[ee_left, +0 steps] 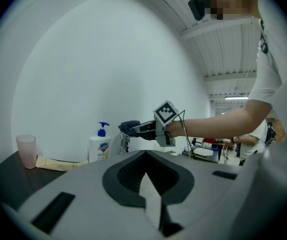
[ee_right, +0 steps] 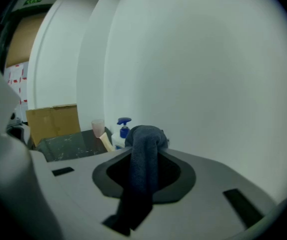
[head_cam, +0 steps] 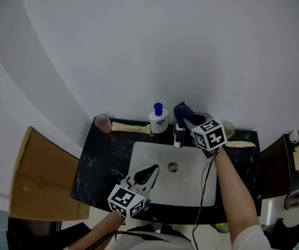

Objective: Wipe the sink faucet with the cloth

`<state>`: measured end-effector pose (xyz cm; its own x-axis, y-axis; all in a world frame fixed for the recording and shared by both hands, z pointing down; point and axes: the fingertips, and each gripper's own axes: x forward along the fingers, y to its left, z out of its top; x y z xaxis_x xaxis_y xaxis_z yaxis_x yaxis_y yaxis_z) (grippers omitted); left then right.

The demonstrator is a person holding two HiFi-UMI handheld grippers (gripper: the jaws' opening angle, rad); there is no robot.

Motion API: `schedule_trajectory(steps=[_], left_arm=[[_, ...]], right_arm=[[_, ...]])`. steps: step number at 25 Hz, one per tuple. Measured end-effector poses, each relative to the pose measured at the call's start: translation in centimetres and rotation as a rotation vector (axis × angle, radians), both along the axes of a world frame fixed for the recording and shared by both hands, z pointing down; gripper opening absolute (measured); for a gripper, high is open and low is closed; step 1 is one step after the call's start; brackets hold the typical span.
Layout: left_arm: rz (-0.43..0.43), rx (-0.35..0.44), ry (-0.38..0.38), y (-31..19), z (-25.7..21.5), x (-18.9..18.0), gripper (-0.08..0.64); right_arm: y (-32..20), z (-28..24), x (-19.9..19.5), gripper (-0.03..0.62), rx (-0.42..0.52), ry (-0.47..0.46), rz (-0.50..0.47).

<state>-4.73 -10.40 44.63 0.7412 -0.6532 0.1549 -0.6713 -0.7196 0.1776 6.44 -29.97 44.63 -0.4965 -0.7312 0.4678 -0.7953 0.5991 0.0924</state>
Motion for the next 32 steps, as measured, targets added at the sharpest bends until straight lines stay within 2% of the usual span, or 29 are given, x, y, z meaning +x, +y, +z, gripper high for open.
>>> schedule_trajectory(steps=[4,8,12,17,21,27,32], left_arm=[[-0.032,-0.007,-0.008,0.1,0.2,-1.6,0.002],[-0.053,-0.016,-0.012,0.1,0.5,-2.6,0.002],[-0.040,-0.015,-0.007,0.2,0.5,-2.1,0.002],[-0.001,-0.006,0.003,0.3,0.2,-0.6,0.002],[0.020,-0.004,0.007,0.0,0.0,0.5,0.002],[-0.001,-0.002,0.007,-0.2,0.1,-0.1,0.002],[-0.045,-0.014,-0.003,-0.5,0.4,-1.6,0.002]], right_arm=[[-3.8,0.1,1.0,0.084,-0.012,-0.010,0.072],[-4.3,0.1,1.0,0.084,-0.022,-0.015,0.080],[-0.9,-0.2,0.0,0.084,0.005,0.011,0.023],[4.2,0.0,-1.1,0.084,0.009,-0.018,-0.057],[5.3,0.5,-1.7,0.084,0.002,0.006,-0.097],[2.3,0.1,-0.9,0.084,-0.080,-0.152,-0.060],[-2.8,0.2,0.6,0.084,-0.062,-0.127,0.038]])
